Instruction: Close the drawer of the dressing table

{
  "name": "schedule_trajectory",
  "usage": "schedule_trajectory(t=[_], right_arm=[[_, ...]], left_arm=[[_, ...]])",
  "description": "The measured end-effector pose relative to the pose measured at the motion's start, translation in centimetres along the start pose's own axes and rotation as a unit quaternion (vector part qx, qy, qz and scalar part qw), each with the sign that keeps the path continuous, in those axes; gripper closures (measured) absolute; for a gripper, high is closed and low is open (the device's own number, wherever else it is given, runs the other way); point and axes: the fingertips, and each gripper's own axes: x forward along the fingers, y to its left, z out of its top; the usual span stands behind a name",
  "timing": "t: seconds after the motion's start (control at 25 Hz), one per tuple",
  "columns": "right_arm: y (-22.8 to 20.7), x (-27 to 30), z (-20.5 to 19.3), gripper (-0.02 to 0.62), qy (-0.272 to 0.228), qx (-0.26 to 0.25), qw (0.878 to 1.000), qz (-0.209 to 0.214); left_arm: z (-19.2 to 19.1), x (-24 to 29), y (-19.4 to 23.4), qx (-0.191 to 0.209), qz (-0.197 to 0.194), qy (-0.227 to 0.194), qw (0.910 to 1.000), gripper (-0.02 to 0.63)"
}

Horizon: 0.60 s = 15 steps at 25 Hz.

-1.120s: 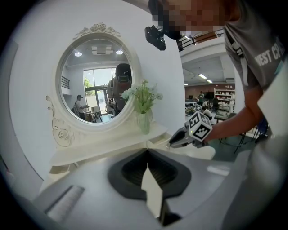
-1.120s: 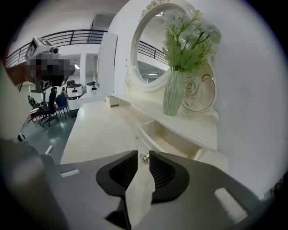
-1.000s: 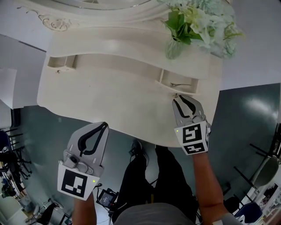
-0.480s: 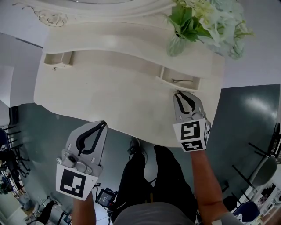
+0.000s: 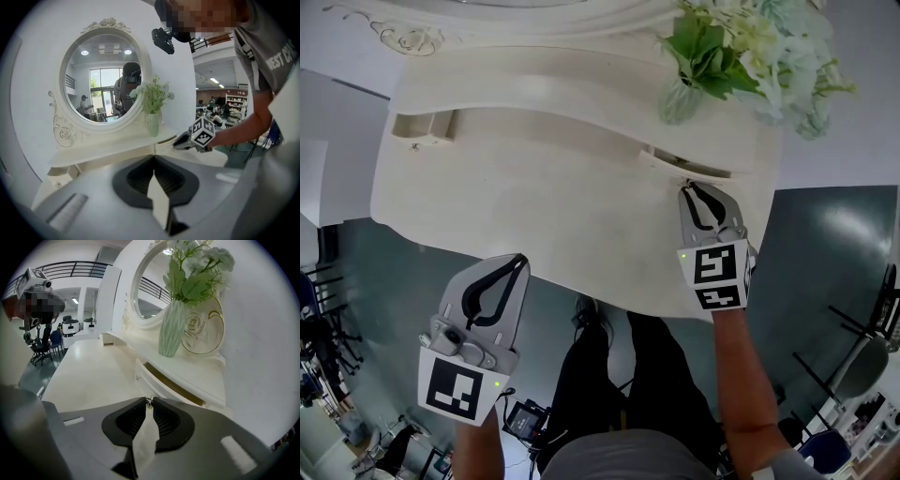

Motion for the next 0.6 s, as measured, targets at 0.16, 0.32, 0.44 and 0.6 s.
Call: schedule_trajectory(t=[0.16,0.32,0.44,0.6], right_arm=[[-1.1,0.7,0.6,0.545,-0.004,0.000,1.000,-0.008],[-2.0,1.6,1.0,0.552,-0.006,0.002,1.000,-0.015],[-2.1,1.9,1.0,0.549,-0.009,0.003,1.000,-0.016],[-2.2,2.0,0.9,0.545,-0.011,0.010,1.000,-0.021]], left_arm=[[0.1,0.3,0.2,0.001,0.000,-0.001,1.0000,0.603],[0.4,0.6,0.4,-0.001,0.003,-0.002,1.0000,0.603],[0.7,0.7,0.5,0.003,0.004,-0.005,1.0000,0.603],[1.4,0.8,0.6,0.018,0.003,-0.014,0.9997,0.603]])
